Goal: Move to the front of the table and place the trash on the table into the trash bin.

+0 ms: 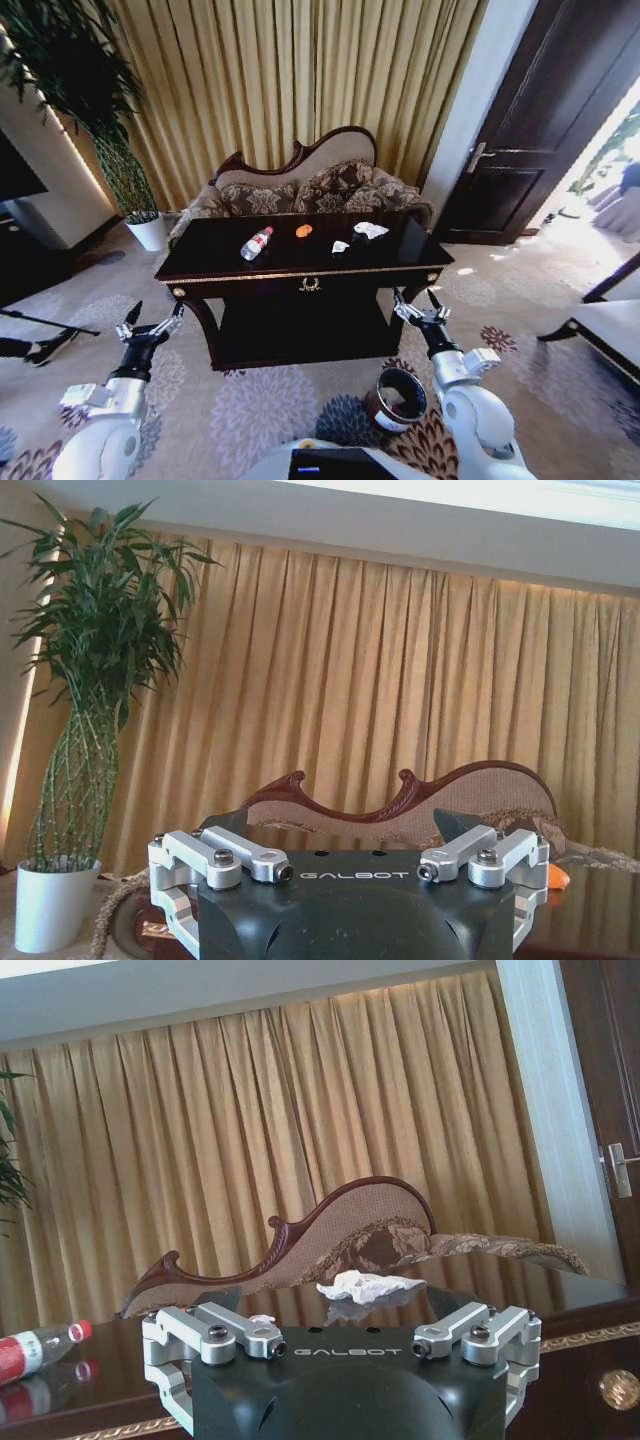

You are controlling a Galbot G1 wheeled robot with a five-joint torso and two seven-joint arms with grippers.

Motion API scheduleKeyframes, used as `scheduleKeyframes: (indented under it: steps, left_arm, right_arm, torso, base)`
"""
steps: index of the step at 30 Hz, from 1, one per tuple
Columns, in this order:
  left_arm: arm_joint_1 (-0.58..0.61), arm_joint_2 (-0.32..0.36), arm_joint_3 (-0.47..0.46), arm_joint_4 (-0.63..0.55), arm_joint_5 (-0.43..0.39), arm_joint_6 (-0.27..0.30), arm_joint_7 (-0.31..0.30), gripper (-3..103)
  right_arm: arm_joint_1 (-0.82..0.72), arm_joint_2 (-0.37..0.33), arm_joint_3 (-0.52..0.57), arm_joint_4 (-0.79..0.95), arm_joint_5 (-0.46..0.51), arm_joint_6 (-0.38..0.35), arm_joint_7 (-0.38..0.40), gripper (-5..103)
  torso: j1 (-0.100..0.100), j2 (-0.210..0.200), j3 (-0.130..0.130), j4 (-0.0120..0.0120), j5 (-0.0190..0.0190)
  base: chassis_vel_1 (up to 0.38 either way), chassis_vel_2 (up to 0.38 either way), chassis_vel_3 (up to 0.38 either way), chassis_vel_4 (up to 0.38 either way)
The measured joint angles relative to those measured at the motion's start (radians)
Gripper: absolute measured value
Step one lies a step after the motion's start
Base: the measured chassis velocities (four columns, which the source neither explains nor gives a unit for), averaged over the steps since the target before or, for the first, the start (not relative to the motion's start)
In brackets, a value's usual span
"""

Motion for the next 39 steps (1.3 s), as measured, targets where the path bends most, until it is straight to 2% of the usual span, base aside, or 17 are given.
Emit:
scheduleKeyframes:
  steps: [18, 22, 25, 28, 30, 36, 39]
  left_arm:
    - [0.001, -0.007, 0.003, 0.008, 0.003, -0.004, 0.004, 100]
    - [0.001, -0.008, 0.003, 0.008, 0.005, -0.005, 0.004, 100]
    - [0.009, -0.010, 0.004, 0.005, 0.014, -0.006, 0.004, 100]
    - [0.011, -0.011, 0.005, 0.002, 0.018, -0.006, 0.004, 100]
    - [0.025, -0.020, 0.004, -0.011, 0.024, -0.007, 0.002, 100]
    - [0.040, -0.026, -0.008, -0.015, 0.027, -0.013, 0.002, 100]
    - [0.036, -0.027, -0.012, -0.010, 0.030, -0.014, 0.002, 100]
  right_arm:
    - [0.019, 0.000, -0.028, 0.001, -0.021, -0.001, 0.033, 100]
    - [0.050, -0.011, -0.056, 0.013, -0.027, -0.040, 0.070, 100]
    - [0.116, -0.057, -0.119, 0.017, -0.034, -0.118, 0.137, 100]
    - [0.141, -0.070, -0.131, 0.013, -0.029, -0.134, 0.147, 100]
    - [0.224, -0.120, -0.155, -0.023, 0.008, -0.169, 0.162, 100]
    - [0.320, -0.189, -0.170, -0.108, 0.054, -0.178, 0.164, 100]
    - [0.413, -0.219, -0.215, -0.207, 0.097, -0.178, 0.179, 100]
  torso:
    - [0.000, 0.000, 0.000, -0.0001, 0.0000]
    - [0.000, 0.000, 0.000, -0.0001, -0.0001]
    - [0.000, 0.000, 0.000, -0.0001, 0.0000]
    - [0.000, 0.000, 0.000, 0.0000, 0.0000]
    - [0.000, 0.000, 0.000, 0.0000, 0.0000]
    - [0.000, 0.000, 0.000, -0.0001, 0.0001]
    - [0.000, 0.000, 0.000, -0.0001, 0.0002]
  base:
    - [-0.056, 0.052, 0.060, -0.049]
    - [0.000, 0.000, 0.000, 0.000]
    - [0.000, 0.000, 0.000, 0.000]
    - [0.000, 0.000, 0.000, 0.000]
    - [0.000, 0.000, 0.000, 0.000]
    - [0.000, 0.000, 0.000, 0.000]
    - [0.000, 0.000, 0.000, 0.000]
